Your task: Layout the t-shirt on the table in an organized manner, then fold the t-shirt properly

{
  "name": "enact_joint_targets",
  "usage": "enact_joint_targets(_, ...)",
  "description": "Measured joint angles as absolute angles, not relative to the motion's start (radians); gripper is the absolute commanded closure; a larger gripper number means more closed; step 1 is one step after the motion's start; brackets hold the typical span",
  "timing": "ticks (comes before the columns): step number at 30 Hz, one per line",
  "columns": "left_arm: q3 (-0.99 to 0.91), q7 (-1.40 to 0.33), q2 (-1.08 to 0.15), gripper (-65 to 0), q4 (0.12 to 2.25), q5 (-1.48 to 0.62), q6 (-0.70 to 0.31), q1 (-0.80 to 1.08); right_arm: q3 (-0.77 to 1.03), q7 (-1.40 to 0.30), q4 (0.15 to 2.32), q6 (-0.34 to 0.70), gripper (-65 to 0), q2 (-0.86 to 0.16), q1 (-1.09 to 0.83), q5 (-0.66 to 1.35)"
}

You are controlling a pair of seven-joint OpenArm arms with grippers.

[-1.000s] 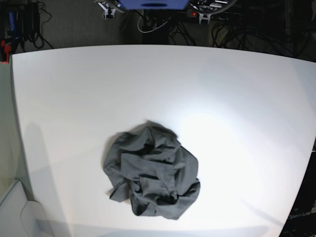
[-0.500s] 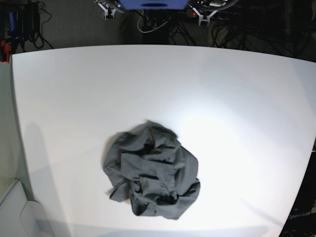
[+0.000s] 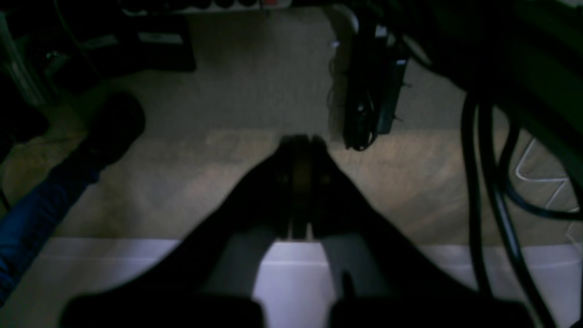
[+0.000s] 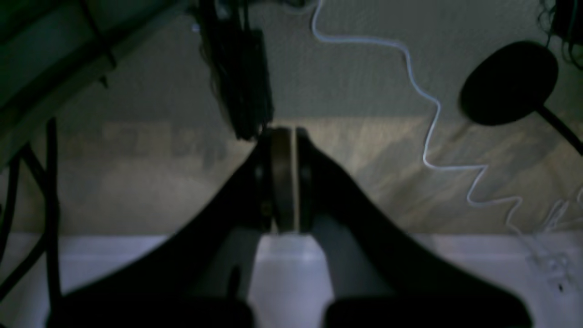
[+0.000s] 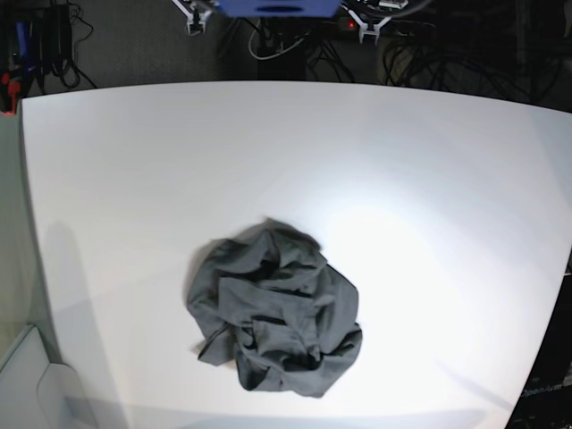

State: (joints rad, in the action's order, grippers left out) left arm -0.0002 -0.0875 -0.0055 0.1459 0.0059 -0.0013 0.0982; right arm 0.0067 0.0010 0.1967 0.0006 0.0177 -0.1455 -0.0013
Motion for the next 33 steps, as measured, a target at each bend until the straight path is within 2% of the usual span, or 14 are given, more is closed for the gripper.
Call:
enact_joint_targets(4,0.000,-0.093,-0.008,-0.2,0.218,0.007,-0.001,0.145,0.006,-0.010,0.382,0.002,0.0,0.016,-0.263,-0.001)
enact_joint_targets(18,0.002,-0.098,-0.088,-0.2,0.905,-0.001,-0.008,0.521,0.006,-0.018,0.949,0.004,0.0,0.017,-0.609,-0.002)
enact_joint_targets(33,0.003,-0.109,-0.127,-0.2,1.369,-0.001,-0.009,0.778,0.010,-0.016,1.480,0.006,0.0,-0.007,-0.907,-0.005)
